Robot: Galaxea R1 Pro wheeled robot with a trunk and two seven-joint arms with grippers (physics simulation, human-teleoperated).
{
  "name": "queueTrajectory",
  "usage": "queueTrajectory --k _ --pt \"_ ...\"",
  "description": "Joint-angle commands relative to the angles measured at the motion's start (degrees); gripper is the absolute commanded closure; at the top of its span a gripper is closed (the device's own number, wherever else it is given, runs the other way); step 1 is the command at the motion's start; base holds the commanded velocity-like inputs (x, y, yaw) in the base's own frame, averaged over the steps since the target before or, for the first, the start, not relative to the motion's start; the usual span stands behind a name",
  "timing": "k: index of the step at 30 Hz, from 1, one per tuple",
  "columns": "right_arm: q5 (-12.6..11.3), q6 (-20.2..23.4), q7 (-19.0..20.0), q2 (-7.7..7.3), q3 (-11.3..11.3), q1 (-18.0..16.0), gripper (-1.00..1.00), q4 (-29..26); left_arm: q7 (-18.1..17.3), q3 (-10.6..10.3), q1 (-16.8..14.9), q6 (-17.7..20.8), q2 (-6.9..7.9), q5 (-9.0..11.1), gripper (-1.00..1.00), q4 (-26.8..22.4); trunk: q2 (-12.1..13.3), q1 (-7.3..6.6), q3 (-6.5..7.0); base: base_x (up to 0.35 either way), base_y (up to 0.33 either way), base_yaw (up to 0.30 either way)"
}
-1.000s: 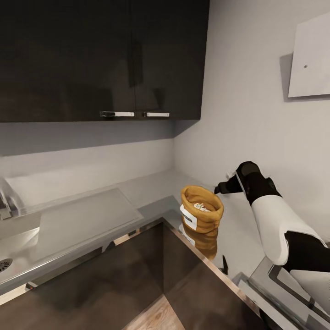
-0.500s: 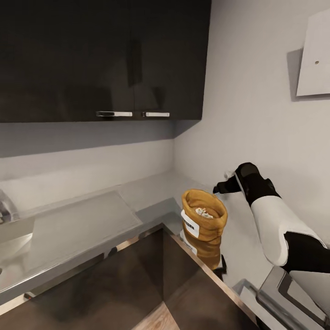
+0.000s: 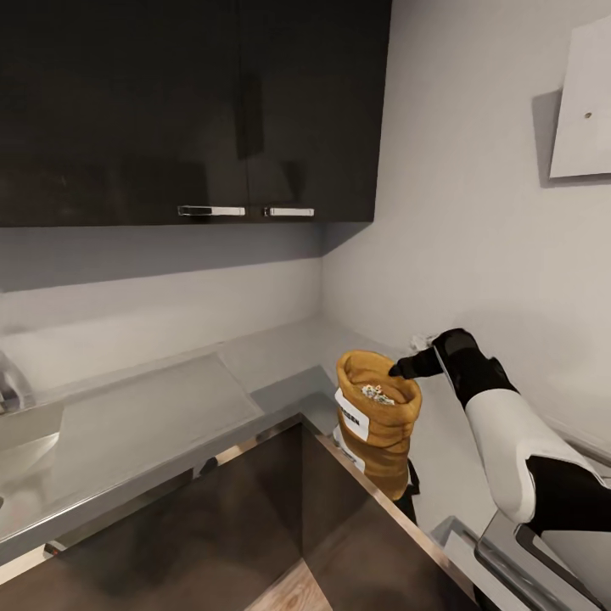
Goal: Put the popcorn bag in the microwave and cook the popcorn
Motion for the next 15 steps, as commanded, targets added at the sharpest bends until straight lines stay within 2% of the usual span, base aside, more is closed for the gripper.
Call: queueTrajectory --k 1,7,10,15 --pt "0.61 -0.02 0.59 0.02 -0.26 0.0 -1.0 -0.06 0.11 -0.13 -0.01 -0.13 -0.02 0.6 -1.0 -0.03 -0.04 0.0 -0.07 0.0 0.0 0.0" --pt "0.62 -1.91 0.59 -0.15 -0.34 0.7 -1.0 -0.06 0.11 -0.13 -0.01 -0.13 -0.03 0.6 -1.0 -0.03 -0.04 0.0 -0.07 0.0 0.0 0.0" --pt "0.62 -3.4 0.58 -0.17 -1.06 2.12 -1.0 -0.06 0.11 -0.13 -0.01 -0.13 -0.03 0.6 -1.0 -0.03 -0.04 0.0 -0.07 0.0 0.0 0.0" --pt "0.62 -3.81 0.51 -0.17 -1.61 2.6 -1.0 -0.06 0.11 -0.13 -0.01 -0.13 -0.02 0.6 -1.0 -0.03 -0.04 0.0 -0.07 0.0 0.0 0.0"
